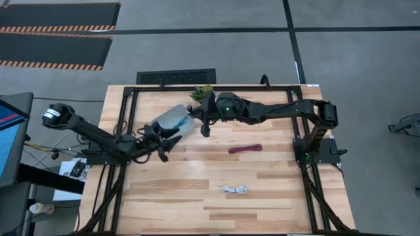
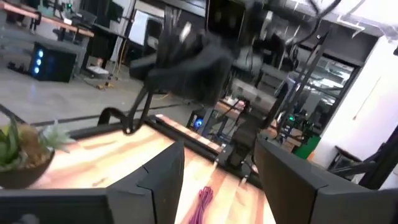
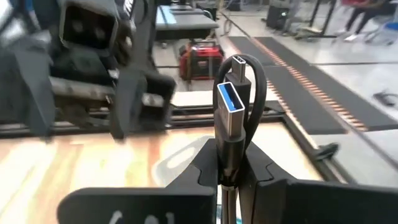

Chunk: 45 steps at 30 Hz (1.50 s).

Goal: Pick and place USB-C Cables
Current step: Put the black charger cable into the white bin

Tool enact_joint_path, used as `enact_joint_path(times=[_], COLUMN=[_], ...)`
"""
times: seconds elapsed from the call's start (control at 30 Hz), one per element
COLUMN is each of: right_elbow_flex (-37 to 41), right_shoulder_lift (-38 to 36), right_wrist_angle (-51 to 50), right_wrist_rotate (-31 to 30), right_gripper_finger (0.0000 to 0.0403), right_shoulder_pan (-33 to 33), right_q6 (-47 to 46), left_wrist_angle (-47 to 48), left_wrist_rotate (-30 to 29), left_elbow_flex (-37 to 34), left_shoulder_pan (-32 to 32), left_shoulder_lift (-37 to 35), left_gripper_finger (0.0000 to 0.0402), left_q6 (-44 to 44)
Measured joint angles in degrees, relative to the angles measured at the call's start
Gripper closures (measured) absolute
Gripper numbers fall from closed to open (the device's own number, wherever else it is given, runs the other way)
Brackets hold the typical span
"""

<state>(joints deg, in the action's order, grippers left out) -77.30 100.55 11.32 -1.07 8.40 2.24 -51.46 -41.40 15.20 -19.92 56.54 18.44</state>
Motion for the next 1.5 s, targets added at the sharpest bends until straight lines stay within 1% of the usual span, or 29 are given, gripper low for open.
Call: enact_joint_path(times=[0.13,0.3,0.4,0.47,0.53,0.63,0.7,0.73,0.97,1.13,1.3,1.5], right_elbow_flex=[0.0,0.0,0.0,-0.38,-0.6,-3.74,-5.78,-8.05,-22.01,-31.08,-37.71,-44.1], right_shoulder_lift=[0.0,0.0,0.05,1.56,2.21,6.39,8.45,10.57,20.86,28.84,35.57,41.81], right_wrist_angle=[1.03,2.75,3.95,5.77,3.43,5.13,1.18,1.38,-9.56,-12.93,-18.63,-21.32], right_wrist_rotate=[-1.03,-2.2,-3.16,-4.15,-4.27,-5.13,-5.8,-5.74,-5.71,-6.1,-7.04,-7.97], right_gripper_finger=[0.0375,0.0376,0.0376,0.0376,0.0376,0.0376,0.0376,0.0376,0.0376,0.0376,0.0376,0.0373], right_shoulder_pan=[0.0,0.0,-0.01,-0.28,-0.57,-1.56,-1.82,-1.84,-1.55,-1.75,-1.51,-1.62], right_q6=[2.55,4.49,4.68,4.43,4.35,4.97,5.94,6.21,9.6,10.29,10.3,10.32], left_wrist_angle=[7.84,17.67,21.98,24.33,25.94,26.61,26.62,26.58,27.17,27.22,27.2,27.21], left_wrist_rotate=[-0.03,-2.62,-3.49,-3.67,-3.69,-4.13,-4.32,-4.61,-7.54,-10.54,-11.5,-11.9], left_elbow_flex=[0.0,0.0,0.0,0.0,0.0,0.0,0.01,0.01,0.02,0.02,0.02,0.02], left_shoulder_pan=[-0.02,-0.01,-0.02,-0.02,-0.02,-0.02,-0.02,-0.02,0.01,0.02,0.04,0.02], left_shoulder_lift=[-9.85,-20.21,-24.83,-27.09,-28.88,-30.52,-30.9,-30.97,-31.22,-31.22,-31.22,-31.22], left_gripper_finger=[0.0219,0.022,0.022,0.022,0.022,0.022,0.022,0.022,0.022,0.022,0.022,0.022], left_q6=[-1.25,-1.33,-1.34,-1.34,-1.33,-1.39,-1.89,-2.37,-5.38,-7.42,-8.34,-8.33])
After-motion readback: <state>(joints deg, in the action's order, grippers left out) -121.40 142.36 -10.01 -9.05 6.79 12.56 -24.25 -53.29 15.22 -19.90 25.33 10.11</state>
